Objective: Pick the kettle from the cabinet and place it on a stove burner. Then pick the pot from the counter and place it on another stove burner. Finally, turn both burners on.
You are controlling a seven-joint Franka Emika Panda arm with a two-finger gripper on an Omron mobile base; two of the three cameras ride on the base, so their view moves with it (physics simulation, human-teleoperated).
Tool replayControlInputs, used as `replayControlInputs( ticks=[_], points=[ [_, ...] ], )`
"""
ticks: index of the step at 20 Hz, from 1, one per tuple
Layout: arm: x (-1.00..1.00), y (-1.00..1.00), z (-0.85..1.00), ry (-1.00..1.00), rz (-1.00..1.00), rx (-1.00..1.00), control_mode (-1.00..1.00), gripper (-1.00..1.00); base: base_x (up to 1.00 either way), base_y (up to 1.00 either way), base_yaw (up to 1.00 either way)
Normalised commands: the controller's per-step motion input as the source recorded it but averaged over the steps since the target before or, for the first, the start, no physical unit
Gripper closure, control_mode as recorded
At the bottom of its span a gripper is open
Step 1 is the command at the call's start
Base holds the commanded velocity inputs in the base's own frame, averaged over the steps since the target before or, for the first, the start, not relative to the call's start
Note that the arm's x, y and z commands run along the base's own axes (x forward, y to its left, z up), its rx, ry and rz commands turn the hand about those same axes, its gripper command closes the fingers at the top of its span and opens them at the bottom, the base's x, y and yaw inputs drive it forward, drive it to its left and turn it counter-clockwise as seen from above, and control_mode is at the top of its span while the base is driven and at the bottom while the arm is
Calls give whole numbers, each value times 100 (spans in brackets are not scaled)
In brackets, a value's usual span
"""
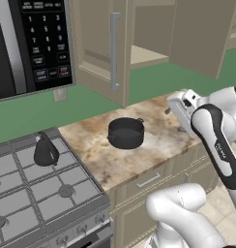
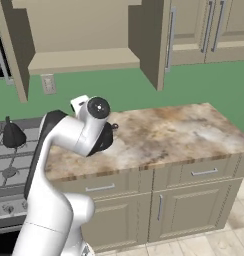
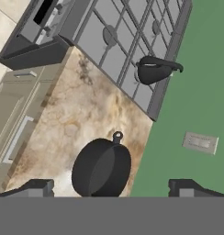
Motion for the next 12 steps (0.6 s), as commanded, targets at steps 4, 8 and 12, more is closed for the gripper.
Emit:
replayControlInputs(
  ticks=[4,8,12],
  points=[
    [38,3,-29,3,3,-1,-100,-100,0,0,0],
    [39,5,-33,2,2,-3,-100,-100,0,0,0],
    [37,2,-35,0,2,-4,-100,-100,0,0,0]
  ],
)
